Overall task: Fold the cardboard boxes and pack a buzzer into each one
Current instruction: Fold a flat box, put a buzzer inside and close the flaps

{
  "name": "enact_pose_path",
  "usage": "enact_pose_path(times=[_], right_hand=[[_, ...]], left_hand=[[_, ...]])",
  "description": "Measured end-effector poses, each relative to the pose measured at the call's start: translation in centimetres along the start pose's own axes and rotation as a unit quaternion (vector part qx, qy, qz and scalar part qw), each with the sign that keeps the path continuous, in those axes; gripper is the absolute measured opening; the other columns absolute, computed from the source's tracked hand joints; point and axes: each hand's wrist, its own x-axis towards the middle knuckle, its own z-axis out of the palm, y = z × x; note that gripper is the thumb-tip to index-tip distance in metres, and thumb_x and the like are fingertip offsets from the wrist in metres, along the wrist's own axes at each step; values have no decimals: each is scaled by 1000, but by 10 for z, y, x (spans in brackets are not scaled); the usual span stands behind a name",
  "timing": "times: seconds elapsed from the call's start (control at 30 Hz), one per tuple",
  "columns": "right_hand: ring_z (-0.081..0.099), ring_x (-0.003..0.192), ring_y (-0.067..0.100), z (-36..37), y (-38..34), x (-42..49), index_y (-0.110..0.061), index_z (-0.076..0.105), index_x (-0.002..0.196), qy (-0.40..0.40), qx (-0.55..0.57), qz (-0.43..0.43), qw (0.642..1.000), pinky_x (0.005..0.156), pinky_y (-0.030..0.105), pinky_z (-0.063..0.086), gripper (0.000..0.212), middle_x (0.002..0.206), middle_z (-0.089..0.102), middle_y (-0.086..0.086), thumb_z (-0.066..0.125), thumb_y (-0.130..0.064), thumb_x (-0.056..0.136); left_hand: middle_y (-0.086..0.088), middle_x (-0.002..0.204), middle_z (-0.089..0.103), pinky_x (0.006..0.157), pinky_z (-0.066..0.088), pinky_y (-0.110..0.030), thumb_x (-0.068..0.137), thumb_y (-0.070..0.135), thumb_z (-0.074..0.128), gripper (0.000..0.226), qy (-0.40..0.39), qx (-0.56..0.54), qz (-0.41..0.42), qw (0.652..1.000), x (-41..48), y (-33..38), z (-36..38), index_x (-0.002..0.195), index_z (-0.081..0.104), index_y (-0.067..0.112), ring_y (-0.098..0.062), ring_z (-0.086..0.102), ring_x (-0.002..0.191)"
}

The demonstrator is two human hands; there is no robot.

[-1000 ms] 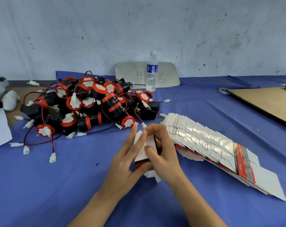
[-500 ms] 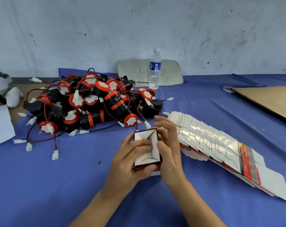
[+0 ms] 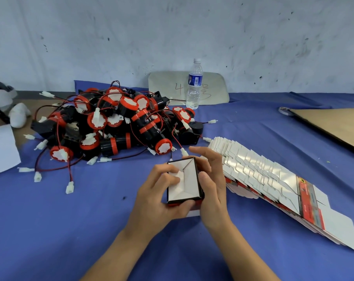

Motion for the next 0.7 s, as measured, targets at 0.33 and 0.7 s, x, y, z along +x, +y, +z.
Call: enact_pose_path(times=[0.33,0.7], right_hand=[[48,126,11,2,8,3,-30,58,123,-105,-189,-33,976,98,15,38,52,132,51,-9,69,-47,75],[68,69,12,-11,17,12,-31,72,70,42,155,395,905,64,30,49,41,76,71,-3,46,-55,91]], left_hand=[[14,127,58,85,55,-26,91,61,46,47,110,-211,-194,952,7,-4,-21,127,48,30,-10,58,119],[-22,129,57,96,38,-48,92,0,47,38,77,289,-522,799,-12,-91,-81,126,62,5,-41,46,119]])
